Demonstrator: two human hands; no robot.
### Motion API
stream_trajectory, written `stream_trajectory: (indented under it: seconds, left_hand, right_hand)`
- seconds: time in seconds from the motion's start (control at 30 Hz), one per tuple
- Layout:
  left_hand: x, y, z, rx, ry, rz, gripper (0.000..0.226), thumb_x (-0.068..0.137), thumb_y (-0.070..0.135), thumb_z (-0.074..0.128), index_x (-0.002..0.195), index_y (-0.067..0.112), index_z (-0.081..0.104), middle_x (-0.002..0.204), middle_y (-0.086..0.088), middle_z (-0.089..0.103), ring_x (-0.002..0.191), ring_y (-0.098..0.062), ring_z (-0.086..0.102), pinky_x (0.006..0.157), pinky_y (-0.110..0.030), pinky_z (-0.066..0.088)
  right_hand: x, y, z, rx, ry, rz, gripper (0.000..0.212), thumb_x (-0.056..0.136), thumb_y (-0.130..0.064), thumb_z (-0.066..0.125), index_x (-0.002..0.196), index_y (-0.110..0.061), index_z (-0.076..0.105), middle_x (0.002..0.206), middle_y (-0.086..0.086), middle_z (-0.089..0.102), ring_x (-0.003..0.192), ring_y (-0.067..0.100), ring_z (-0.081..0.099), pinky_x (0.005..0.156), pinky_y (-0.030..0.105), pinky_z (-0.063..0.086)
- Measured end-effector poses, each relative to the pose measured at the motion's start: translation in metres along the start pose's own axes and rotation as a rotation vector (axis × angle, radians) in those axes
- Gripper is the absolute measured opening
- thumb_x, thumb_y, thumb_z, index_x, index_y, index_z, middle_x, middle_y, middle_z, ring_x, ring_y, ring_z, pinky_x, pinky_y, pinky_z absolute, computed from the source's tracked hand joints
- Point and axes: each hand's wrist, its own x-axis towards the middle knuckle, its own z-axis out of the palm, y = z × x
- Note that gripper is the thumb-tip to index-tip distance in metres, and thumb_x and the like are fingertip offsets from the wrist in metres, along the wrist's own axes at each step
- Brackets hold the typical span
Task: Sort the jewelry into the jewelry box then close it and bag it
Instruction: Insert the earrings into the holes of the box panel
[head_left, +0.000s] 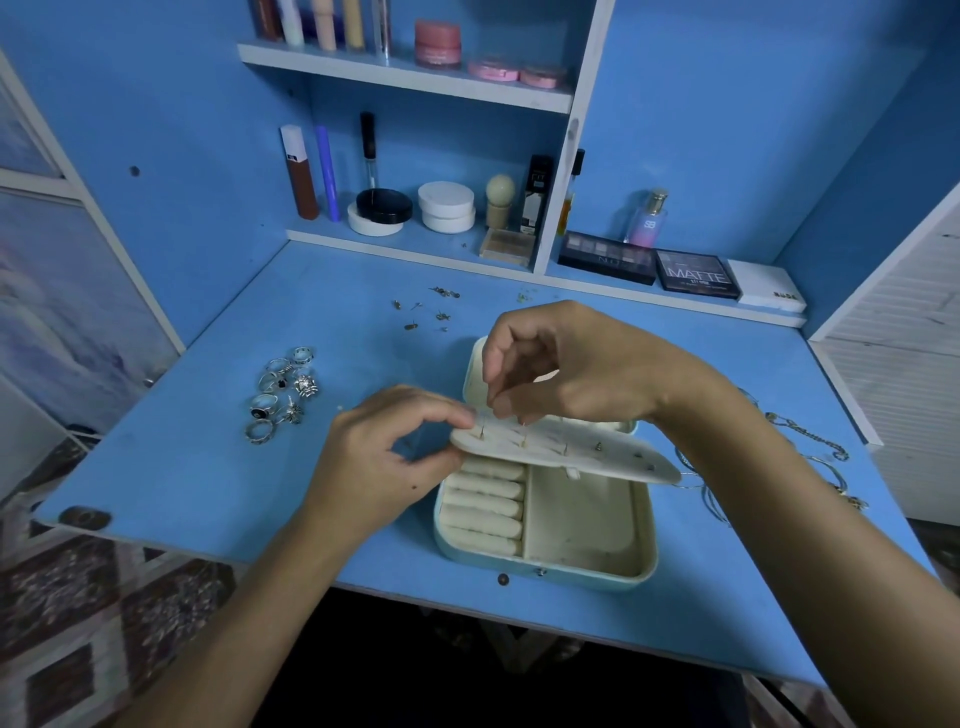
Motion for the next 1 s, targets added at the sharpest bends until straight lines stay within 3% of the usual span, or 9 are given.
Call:
stream_trajectory:
  seconds: [0.3,0.43,0.77,1.0]
  left_hand:
    - [0.0006,0.0015,0.0004,-0.002,0.026,0.014,0.011,0.074,0.010,0.076,0.085,0.008,0.074,0.093,0.009,0.073,0.088,-0.009,0.071,0.076,-0.025,0.054]
    - [0.0008,0.0010,0.0006,0.007,0.030,0.019,0.015,0.071,0.003,0.079,0.084,0.008,0.074,0.092,0.009,0.073,0.087,-0.009,0.070,0.076,-0.025,0.053]
    - [0.0006,0.0016,0.0004,0.012,0.023,0.002,0.014,0.070,0.005,0.078,0.084,0.009,0.075,0.091,0.009,0.073,0.086,-0.009,0.070,0.076,-0.021,0.051]
    - [0.0005,0.0021,0.0004,-0.007,0.027,0.005,0.013,0.073,0.011,0.076,0.085,0.011,0.074,0.091,0.011,0.073,0.085,-0.010,0.070,0.072,-0.026,0.052]
  right_hand:
    - [0.0017,-0.0022,0.0008,-0.042,-0.040,0.016,0.018,0.084,-0.001,0.074,0.094,-0.013,0.065,0.086,0.000,0.074,0.080,0.029,0.069,0.074,0.027,0.057]
    - [0.0019,-0.0032,0.0009,-0.059,-0.052,0.028,0.018,0.085,-0.003,0.074,0.093,-0.016,0.065,0.086,-0.002,0.074,0.073,0.017,0.068,0.073,0.025,0.056]
    - [0.0032,-0.0035,0.0025,-0.085,-0.051,0.020,0.017,0.085,-0.005,0.075,0.093,-0.016,0.066,0.087,-0.002,0.074,0.076,0.021,0.070,0.079,0.035,0.058]
    - [0.0025,-0.0042,0.0027,-0.107,-0.053,0.021,0.016,0.084,-0.007,0.076,0.094,-0.017,0.067,0.088,-0.003,0.074,0.081,0.021,0.071,0.083,0.038,0.059]
